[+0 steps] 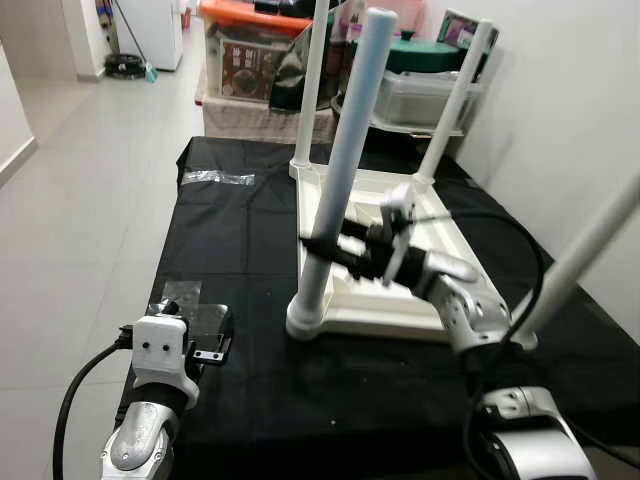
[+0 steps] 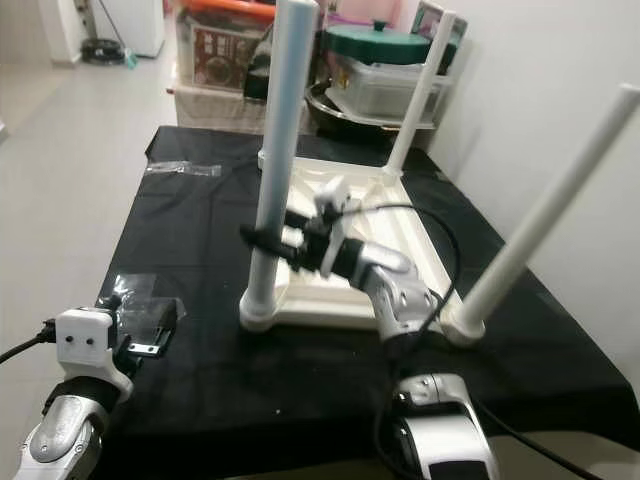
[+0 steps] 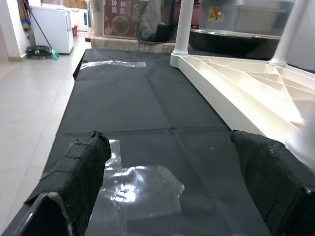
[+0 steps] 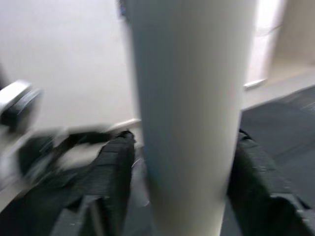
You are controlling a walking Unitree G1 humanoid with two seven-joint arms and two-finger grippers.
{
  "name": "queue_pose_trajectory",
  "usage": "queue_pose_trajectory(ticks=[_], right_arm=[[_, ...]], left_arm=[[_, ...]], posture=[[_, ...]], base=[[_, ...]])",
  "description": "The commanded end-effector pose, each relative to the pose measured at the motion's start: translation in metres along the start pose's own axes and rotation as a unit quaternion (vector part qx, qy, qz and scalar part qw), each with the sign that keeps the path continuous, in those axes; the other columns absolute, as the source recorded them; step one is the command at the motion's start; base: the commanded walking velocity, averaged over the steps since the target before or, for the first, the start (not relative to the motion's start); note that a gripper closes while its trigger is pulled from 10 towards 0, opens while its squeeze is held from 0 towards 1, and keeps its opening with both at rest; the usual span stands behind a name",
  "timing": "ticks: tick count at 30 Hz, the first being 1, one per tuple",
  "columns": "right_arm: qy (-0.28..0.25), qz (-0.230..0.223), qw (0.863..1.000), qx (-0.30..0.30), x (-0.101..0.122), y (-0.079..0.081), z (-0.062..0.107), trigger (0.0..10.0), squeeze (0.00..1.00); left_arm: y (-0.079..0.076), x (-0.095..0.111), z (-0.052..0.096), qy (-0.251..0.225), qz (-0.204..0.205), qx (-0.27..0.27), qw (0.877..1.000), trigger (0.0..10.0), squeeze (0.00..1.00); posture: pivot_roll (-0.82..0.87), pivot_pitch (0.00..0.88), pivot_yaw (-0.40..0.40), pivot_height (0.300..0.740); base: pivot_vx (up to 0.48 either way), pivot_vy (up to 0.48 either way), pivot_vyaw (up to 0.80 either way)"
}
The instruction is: Building children table
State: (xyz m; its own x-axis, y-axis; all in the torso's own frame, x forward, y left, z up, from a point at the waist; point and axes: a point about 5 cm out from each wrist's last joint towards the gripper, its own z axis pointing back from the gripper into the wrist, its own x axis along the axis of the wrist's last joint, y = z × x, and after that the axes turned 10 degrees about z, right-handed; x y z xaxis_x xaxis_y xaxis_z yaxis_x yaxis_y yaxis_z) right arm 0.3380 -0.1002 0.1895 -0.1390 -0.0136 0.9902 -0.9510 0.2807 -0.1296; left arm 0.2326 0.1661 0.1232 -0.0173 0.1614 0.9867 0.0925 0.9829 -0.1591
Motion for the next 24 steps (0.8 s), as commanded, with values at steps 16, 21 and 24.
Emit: queue_pose_trajectory(ticks=[16, 21, 24], right_arm=[[0.221, -0.048, 0.814, -0.534, -0.064, -0.036, 0.03, 0.0, 0.0], [0.229, -0.02, 0.706, -0.67, -0.059, -0.032, 0.073, 0.0, 0.0], [0.203, -0.027, 0.732, -0.65, -0.053, -0.023, 0.059, 10.0, 0.0]], left_arm=[[-0.003, -0.005, 0.002, 0.009, 0.008, -0.005, 1.0, 10.0, 0.0], [-0.002, -0.005, 0.002, 0.01, 0.009, -0.005, 1.0, 10.0, 0.0], [-0.002, -0.006, 0.002, 0.011, 0.01, -0.007, 1.0, 10.0, 0.0]], posture=[[0.1, 0.0, -0.179, 0.74], [0.09, 0.0, -0.171, 0.74], [0.09, 0.0, -0.167, 0.74]], base=[[0.0, 0.0, 0.0], [0.0, 0.0, 0.0], [0.0, 0.0, 0.0]])
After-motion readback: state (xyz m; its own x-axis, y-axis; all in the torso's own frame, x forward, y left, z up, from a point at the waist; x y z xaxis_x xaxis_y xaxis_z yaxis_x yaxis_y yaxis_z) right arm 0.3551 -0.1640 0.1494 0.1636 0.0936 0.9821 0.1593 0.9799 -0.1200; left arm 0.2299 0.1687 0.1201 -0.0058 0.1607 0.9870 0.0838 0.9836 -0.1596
